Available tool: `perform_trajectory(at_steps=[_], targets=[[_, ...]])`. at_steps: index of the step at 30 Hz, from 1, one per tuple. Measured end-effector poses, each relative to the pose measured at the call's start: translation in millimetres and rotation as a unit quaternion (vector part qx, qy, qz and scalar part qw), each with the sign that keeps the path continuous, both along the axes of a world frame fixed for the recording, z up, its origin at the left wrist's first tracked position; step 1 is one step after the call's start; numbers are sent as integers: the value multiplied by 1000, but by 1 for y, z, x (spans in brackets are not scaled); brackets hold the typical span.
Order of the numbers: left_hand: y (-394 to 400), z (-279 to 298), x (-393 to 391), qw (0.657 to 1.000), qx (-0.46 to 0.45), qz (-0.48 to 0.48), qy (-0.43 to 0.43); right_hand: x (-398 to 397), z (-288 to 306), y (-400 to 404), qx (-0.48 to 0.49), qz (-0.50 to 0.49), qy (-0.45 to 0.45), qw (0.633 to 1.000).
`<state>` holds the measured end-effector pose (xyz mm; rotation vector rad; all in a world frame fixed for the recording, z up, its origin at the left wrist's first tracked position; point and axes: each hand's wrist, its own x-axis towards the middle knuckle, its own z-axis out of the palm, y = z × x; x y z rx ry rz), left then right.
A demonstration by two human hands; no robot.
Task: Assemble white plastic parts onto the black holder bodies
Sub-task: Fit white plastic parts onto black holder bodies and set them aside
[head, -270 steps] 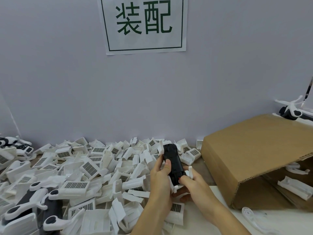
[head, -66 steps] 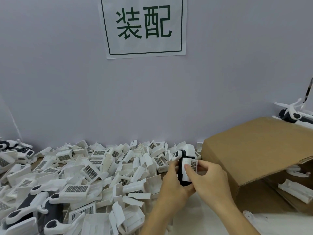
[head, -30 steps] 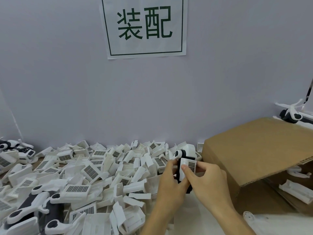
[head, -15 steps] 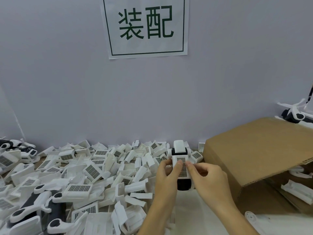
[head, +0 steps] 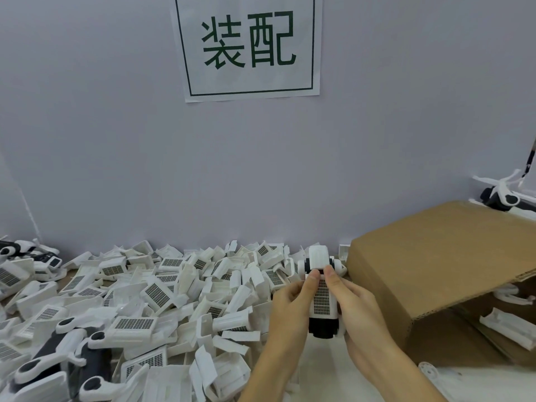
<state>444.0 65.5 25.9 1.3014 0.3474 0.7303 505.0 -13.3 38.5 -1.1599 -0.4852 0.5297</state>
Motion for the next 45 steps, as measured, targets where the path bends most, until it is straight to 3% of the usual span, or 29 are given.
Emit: perform_trajectory(at_steps=[16,32,45], targets=[[1,3,-2,998,-4,38,44,8,-10,2,25,15,36,999],[-1,6,-2,998,-36,28,36,15,-13,0,-17,23,-60,998],[3,-2,0,996,43,56,47,15,-18,3,-20,-3,-122,992]])
